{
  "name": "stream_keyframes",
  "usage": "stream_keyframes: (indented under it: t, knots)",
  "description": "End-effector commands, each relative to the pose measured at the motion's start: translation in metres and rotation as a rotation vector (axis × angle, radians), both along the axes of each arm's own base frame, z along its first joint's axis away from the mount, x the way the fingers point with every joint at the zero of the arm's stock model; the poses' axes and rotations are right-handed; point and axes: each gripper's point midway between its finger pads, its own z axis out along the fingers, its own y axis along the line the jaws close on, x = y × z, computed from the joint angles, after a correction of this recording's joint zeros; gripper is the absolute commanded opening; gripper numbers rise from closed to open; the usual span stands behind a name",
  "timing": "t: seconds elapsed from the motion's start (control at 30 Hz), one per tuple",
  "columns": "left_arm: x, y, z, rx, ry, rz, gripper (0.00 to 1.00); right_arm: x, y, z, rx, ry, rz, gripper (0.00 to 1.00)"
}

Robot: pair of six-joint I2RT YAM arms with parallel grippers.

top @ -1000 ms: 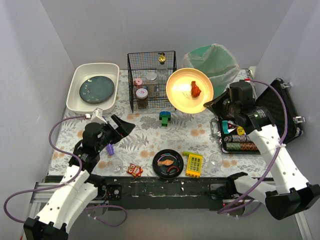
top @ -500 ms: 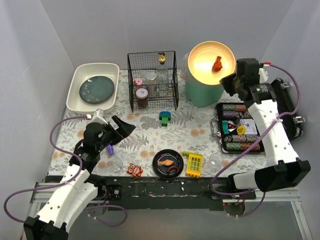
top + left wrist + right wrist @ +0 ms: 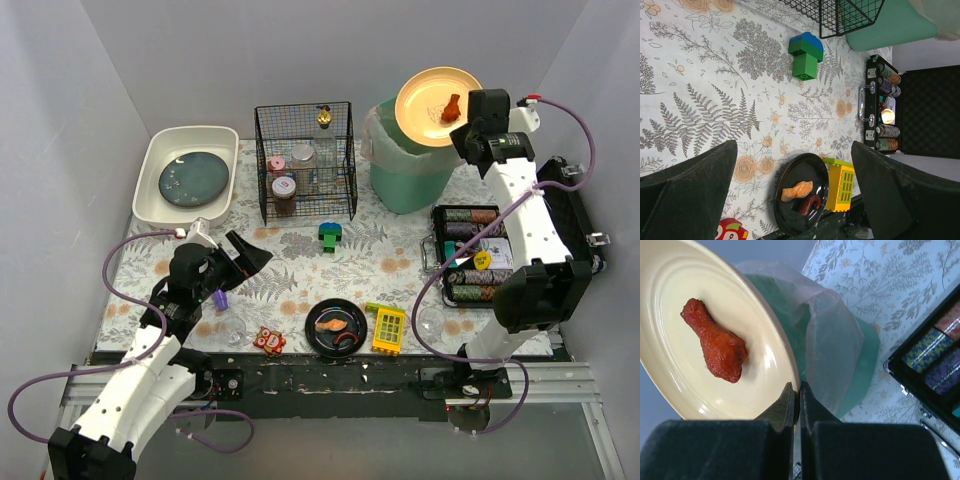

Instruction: Clear the kitchen counter

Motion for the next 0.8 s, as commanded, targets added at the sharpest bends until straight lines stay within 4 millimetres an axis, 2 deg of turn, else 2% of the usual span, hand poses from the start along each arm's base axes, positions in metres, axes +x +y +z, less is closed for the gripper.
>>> stream_keyframes:
  t: [0.0,0.23,0.53,0.77]
  knots:
    - [-0.001,-0.002,0.001,0.009,-0.003,-0.024,0.98,0.03,-0.018,0.052,-0.131,-0.184,-0.042,0.01]
    - [0.0,-0.003,0.0,0.015,-0.003,-0.027,0.98,0.044,-0.037,0.057,-0.316,-0.23,-0.064,0.01]
    - [-0.001,-0.002,0.0,0.023,-0.006,-0.03,0.98,0.057,-0.036,0.069,-0.498,-0.333,-0.006,0.01]
    - [-0.002,-0.001,-0.001,0.027,-0.001,-0.026,0.98,0.057,-0.028,0.102,-0.695,-0.432,-0.003,0.01]
